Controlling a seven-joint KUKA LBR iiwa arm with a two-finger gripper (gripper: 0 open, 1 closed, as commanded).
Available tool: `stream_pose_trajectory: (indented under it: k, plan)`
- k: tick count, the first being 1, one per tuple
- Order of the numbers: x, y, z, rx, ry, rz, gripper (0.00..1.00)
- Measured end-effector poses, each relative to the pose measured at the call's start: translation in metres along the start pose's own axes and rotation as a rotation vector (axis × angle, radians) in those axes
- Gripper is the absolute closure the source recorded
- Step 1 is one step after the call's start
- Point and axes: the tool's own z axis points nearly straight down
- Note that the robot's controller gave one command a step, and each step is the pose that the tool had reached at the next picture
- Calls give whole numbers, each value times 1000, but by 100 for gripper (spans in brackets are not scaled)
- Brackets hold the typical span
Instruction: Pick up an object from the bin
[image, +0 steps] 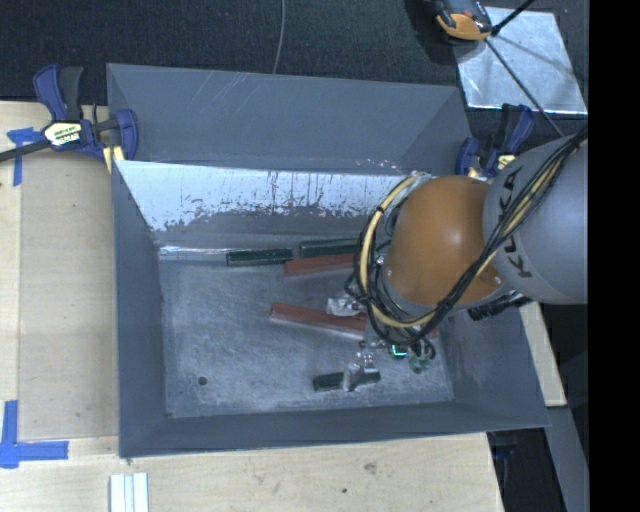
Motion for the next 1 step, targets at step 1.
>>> stream_pose_trajectory:
  k: [1]
  plan:
    - [-2, 0, -3, 0, -8, 1, 0]
